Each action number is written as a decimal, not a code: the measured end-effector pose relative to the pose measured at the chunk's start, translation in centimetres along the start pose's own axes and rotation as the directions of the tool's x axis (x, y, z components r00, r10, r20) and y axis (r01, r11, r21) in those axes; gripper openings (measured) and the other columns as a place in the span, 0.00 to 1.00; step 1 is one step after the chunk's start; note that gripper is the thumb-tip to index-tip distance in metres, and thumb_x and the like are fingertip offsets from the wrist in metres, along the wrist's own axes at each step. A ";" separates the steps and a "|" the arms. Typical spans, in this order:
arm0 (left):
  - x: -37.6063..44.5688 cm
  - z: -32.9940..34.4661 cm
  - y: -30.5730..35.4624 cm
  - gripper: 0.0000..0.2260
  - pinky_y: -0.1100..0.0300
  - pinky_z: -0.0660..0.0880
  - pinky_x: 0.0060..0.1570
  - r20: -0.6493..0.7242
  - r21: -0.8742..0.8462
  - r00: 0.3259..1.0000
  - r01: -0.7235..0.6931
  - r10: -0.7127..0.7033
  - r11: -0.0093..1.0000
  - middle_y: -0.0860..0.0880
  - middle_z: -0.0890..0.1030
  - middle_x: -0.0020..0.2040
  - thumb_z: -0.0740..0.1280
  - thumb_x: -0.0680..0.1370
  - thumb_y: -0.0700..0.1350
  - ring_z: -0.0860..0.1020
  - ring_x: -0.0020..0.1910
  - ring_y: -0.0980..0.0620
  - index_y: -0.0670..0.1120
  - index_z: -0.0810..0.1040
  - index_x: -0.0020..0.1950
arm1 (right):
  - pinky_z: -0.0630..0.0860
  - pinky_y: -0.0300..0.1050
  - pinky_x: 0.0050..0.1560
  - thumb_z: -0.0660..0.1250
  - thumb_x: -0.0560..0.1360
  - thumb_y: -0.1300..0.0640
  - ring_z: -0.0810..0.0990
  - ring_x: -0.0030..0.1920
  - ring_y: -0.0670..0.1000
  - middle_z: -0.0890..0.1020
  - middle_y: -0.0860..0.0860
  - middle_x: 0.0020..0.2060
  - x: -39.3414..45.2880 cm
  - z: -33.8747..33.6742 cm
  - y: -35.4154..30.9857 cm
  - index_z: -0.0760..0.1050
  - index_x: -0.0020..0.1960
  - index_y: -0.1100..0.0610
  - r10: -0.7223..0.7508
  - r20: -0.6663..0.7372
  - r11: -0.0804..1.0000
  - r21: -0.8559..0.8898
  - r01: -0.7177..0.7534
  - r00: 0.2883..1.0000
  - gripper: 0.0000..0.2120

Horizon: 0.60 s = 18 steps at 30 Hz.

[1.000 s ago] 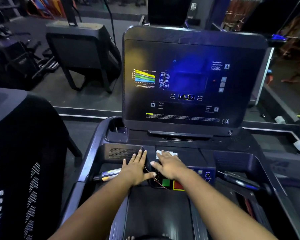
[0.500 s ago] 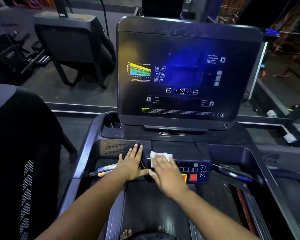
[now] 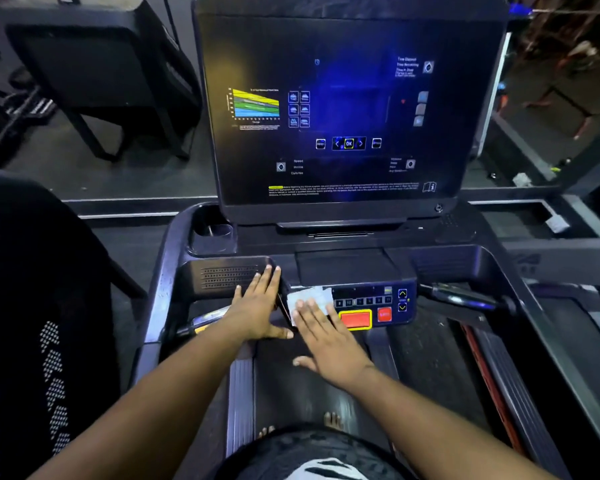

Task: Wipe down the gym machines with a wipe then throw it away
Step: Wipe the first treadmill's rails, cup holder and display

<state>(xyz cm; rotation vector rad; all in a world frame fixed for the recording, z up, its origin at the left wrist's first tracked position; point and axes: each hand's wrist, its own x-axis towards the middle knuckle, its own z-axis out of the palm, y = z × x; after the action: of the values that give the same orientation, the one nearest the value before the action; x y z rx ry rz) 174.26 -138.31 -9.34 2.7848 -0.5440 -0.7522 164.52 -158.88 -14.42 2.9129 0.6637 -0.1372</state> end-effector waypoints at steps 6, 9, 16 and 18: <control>0.1 0.0 -0.2 0.68 0.36 0.47 0.78 -0.009 0.012 0.999 -0.031 0.031 0.999 0.51 0.32 0.82 0.77 0.64 0.70 0.41 0.83 0.46 0.50 0.29 0.81 | 0.48 0.62 0.78 0.55 0.78 0.30 0.45 0.82 0.57 0.53 0.57 0.82 -2.8 1.8 0.5 0.49 0.82 0.60 -0.019 0.034 0.999 -0.036 0.020 0.999 0.46; 0.1 0.1 -0.3 0.66 0.36 0.47 0.78 -0.023 0.006 0.999 -0.044 0.044 0.999 0.51 0.32 0.82 0.76 0.66 0.70 0.40 0.83 0.46 0.50 0.29 0.81 | 0.49 0.63 0.78 0.53 0.77 0.29 0.48 0.82 0.55 0.53 0.56 0.82 0.0 -0.7 -0.5 0.51 0.82 0.59 0.101 -0.008 0.993 0.055 -0.100 0.995 0.46; -0.2 0.6 -0.3 0.59 0.34 0.45 0.78 -0.090 -0.033 0.994 -0.064 0.061 0.997 0.51 0.30 0.82 0.69 0.71 0.72 0.38 0.83 0.47 0.52 0.30 0.81 | 0.52 0.63 0.76 0.50 0.75 0.26 0.54 0.81 0.56 0.52 0.55 0.81 -1.5 -0.1 0.0 0.52 0.81 0.59 0.234 0.033 0.964 0.120 -0.236 0.972 0.48; -0.4 0.7 -0.3 0.57 0.34 0.45 0.78 -0.113 -0.021 0.991 -0.076 0.073 0.997 0.51 0.30 0.81 0.67 0.72 0.73 0.37 0.82 0.48 0.53 0.30 0.82 | 0.51 0.65 0.76 0.46 0.74 0.23 0.54 0.81 0.57 0.53 0.57 0.80 -2.5 0.0 1.4 0.52 0.81 0.61 0.342 0.061 0.929 0.131 -0.347 0.938 0.50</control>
<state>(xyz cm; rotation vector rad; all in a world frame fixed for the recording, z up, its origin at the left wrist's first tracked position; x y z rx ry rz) 173.66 -137.96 -9.86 2.7462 -0.6086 -0.5791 162.86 -161.23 -13.95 3.0963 0.1316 -0.2030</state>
